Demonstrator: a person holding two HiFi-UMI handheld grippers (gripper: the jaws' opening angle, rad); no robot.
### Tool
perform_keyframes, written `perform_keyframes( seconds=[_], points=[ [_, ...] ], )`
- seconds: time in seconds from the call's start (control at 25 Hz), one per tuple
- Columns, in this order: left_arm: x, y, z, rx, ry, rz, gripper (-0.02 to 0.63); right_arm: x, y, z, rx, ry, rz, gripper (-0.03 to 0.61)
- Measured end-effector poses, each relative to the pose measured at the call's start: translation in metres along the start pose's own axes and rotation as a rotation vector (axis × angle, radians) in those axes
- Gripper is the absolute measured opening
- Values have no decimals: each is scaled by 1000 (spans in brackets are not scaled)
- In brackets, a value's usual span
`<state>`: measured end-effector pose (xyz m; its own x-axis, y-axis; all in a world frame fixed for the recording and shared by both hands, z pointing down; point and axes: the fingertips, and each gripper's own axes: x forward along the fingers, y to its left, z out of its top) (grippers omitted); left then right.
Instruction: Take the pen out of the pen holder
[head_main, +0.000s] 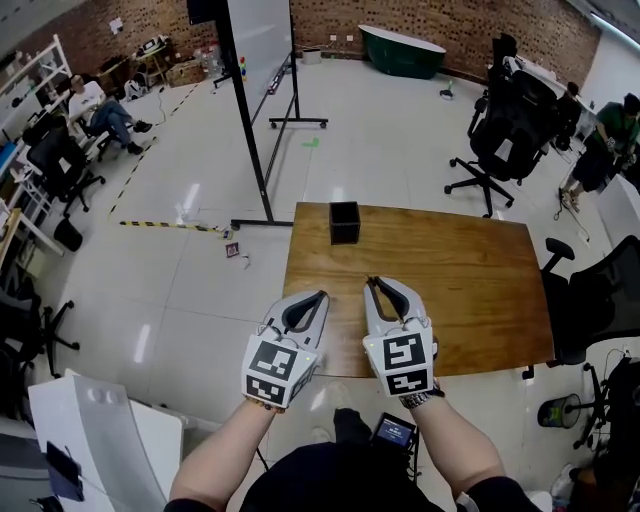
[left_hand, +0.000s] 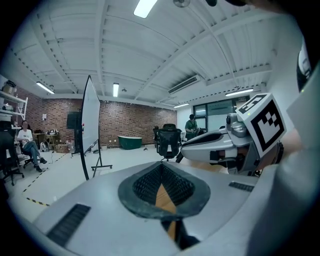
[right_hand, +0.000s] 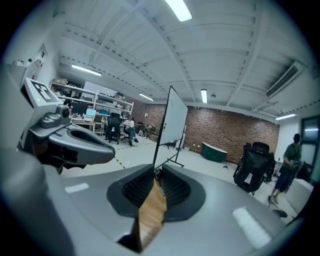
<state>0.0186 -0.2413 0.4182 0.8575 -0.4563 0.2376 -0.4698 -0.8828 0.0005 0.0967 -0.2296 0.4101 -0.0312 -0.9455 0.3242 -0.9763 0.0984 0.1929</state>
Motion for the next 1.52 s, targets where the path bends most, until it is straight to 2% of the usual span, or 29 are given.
perform_keyframes(
  seconds=[0.68,1.08,1.52],
  points=[
    [-77,-68,24,60,-60,-63,5,-99,50,8,-6,-58,6,46],
    [-84,-93,34,72,-61,-68,5,-125,50,7,12,-74,37,46],
    [-85,-113,35,64,-67,-31,5,-146,50,2,5,-91,85,46]
  ],
)
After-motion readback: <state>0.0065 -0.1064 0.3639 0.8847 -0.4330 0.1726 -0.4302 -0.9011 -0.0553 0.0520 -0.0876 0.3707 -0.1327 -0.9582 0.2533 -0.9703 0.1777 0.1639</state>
